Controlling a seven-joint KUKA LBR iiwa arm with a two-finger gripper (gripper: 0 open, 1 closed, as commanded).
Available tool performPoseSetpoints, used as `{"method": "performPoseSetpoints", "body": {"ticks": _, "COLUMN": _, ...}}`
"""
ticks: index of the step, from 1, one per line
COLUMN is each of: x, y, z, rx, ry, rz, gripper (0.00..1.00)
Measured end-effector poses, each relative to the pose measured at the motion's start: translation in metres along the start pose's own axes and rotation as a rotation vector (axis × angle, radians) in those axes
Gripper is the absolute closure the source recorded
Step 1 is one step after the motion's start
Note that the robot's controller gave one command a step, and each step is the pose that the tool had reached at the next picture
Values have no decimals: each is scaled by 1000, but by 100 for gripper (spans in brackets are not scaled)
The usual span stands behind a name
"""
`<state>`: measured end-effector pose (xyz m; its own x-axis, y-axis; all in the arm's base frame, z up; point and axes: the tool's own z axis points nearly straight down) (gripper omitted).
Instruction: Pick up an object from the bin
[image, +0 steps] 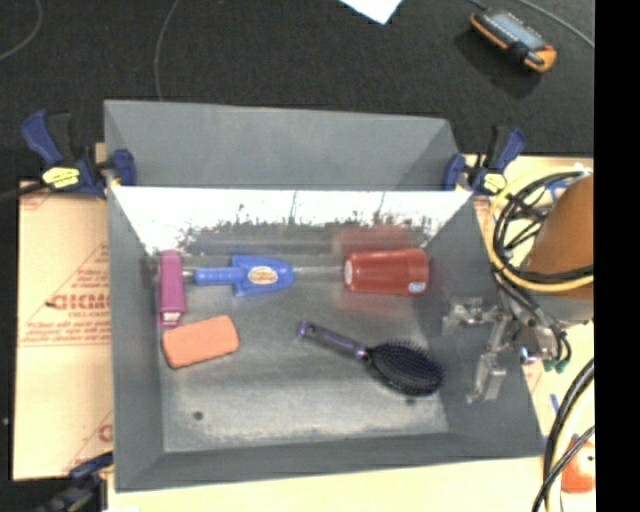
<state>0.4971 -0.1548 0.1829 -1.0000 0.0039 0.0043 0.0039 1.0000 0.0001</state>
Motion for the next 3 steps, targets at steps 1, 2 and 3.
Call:
{"method": "performPoseSetpoints", "body": {"ticks": 1, "x": -2, "y": 1, "z": -5, "rx": 2, "ry": -7, "rz": -6, "gripper": 0}}
{"method": "performPoseSetpoints", "body": {"ticks": 2, "x": -34, "y": 26, "z": 107, "rx": 1, "ry": -10, "rz": 193, "gripper": 0}}
{"method": "performPoseSetpoints", "body": {"ticks": 3, "x": -25, "y": 46, "z": 47, "rx": 2, "ry": -13, "rz": 257, "gripper": 0}}
